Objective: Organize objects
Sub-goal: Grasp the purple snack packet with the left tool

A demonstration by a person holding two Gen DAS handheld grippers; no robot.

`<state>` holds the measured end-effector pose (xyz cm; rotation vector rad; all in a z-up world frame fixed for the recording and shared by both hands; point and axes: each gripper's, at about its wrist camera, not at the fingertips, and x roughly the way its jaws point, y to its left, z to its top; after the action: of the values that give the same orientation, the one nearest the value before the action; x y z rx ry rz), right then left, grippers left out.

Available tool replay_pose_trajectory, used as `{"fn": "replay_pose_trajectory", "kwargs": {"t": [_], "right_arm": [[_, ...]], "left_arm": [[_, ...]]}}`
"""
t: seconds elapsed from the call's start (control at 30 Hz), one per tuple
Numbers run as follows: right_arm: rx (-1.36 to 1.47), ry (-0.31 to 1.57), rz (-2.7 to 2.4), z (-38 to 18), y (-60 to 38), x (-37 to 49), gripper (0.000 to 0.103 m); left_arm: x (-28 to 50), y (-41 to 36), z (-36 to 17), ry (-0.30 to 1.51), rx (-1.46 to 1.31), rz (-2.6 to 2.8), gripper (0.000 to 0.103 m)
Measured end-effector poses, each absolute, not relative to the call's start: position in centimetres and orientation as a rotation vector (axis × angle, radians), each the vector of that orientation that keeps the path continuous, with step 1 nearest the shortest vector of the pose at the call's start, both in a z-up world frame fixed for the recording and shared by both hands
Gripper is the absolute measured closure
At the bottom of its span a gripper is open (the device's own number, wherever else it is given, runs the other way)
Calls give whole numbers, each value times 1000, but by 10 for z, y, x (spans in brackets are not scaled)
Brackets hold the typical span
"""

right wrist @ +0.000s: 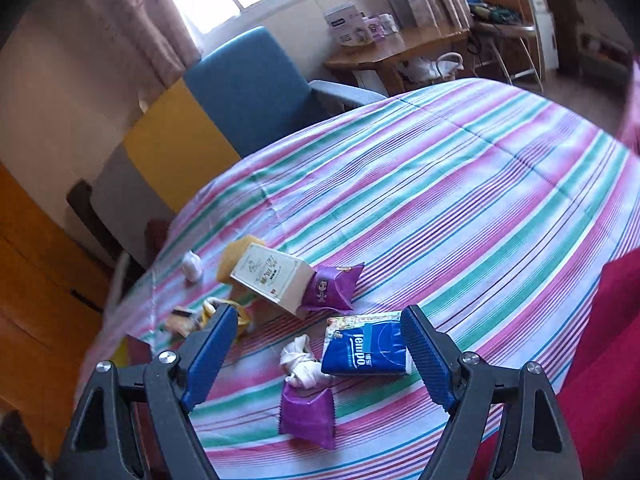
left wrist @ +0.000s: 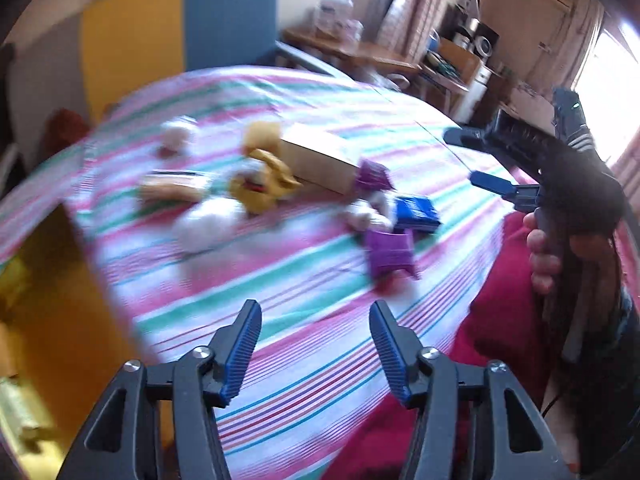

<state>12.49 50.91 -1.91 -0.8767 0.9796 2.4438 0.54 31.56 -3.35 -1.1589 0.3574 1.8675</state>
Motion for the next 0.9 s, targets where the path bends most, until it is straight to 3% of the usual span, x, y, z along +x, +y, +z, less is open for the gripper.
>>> {"fn": "replay_pose_trajectory", "kwargs": {"t": [0.17,0.27,0.47,0.53,0.57,0.9], "right_arm": [[-872,1041,2467,-23,510,126,19],[-872,1066,2465,-26,511,126,19],[-864,1099,2487,-28,514,126,19],[-872,1105,2491,-28,514,125,19],[-876,1105,2491,-28,514,125,19],[-965,1073,2463,-34,512,116,19]], "left_arm": [[20,376,-58,411,-1196,1738,48],[26,406,-70,452,-1203,1718,31],[22,442,-92,492,-1228,1726,31],[19,449,-98,501,-1220,1746,35],[17,451,-104,511,-1236,1740,51],[16,384,-96,439,-1205,1745,58]]}}
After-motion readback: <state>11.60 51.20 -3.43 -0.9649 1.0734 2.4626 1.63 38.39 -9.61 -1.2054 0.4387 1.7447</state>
